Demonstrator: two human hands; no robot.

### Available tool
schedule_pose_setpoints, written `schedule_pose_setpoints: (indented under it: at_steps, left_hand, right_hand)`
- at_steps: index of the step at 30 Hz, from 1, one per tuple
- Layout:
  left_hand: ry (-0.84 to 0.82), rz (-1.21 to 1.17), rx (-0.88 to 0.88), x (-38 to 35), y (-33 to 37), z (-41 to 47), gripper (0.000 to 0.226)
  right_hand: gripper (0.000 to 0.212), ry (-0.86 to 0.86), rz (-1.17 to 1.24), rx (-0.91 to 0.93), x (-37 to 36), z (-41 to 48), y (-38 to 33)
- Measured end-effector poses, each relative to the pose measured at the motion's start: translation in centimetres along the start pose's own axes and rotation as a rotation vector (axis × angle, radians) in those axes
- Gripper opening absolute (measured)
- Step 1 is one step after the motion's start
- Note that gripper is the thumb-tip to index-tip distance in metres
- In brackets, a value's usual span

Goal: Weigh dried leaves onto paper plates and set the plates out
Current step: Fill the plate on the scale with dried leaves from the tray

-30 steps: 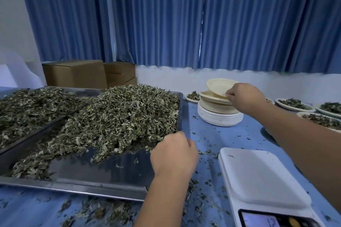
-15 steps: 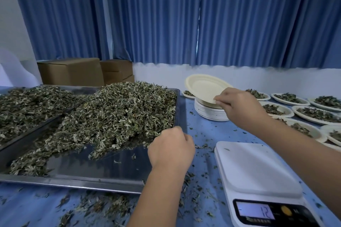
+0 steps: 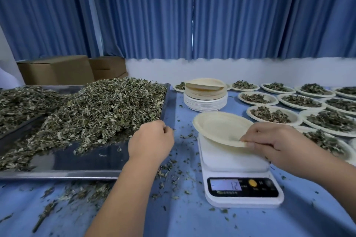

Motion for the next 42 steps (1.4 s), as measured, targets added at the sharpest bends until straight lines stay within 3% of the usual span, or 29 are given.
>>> schedule_pose_setpoints:
  at_steps: [9,16,18,21,25,27,30,33,35,38,42]
  left_hand:
    - [-0.016,-0.041,0.03,0.2,0.1,-0.7,0.03]
    - [-0.028,-0.062,0.035,0.6,0.2,-1.2,0.025]
    - [-0.027,-0.089,0.051,0.8,0.2,-1.1,0.024]
    - [0.029,-0.139,0.15,1.9,-0.8,-0.9,0.024]
    - [0.095,-0.04,0.322,3.8,-4.3,-0.1,0.02]
    - [0.054,0.087,0.395,4.2,-6.3,0.9,0.032]
    - [-0.142,0.284,0.473,4.4,-9.4,2.1,0.057]
    - [-0.477,0.326,0.316,4.1,-10.5,2.3,0.06]
    - [-0.592,0.3,0.189,4.1,-10.3,2.6,0.05]
    - [-0.471,0.257,0.168,4.6,-9.5,4.5,0.045]
    - [-0.212,0.416,0.013,4.1,-9.6,7.3,0.054]
  right_hand:
    - [0.019,-0.221,0.05,-0.039,0.9,-1.8,0.4]
    - [0.025,-0.255,0.121,-0.137,1.3,-2.0,1.2]
    - [0.026,-0.181,0.149,-0.155,1.4,-1.9,1.2]
    - [0.02,0.108,0.145,-0.147,1.6,-1.4,1.5]
    - [0.015,0.326,0.12,-0.221,0.7,-1.4,2.9]
    - [0.017,0.362,0.124,-0.259,0.5,-1.4,3.6]
    - [0.019,0.369,0.137,-0.312,0.4,-1.1,4.3]
    - [0.02,0.355,0.138,-0.329,-0.1,-0.9,4.5]
    - [0.021,0.361,0.143,-0.333,-0.2,-0.9,4.6]
    - [0.024,0.399,0.141,-0.344,-0.1,-0.9,4.7]
    - [0.025,0.425,0.134,-0.347,0.0,-1.1,4.8]
Point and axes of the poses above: each hand's wrist, its own z-axis towards the middle knuckle, its own x-axis out of the back of the hand, y = z × x, the point moved 2 cm from there along z, towards the middle knuckle, and after that the axes turned 11 degrees about y, right-handed, at the moved point
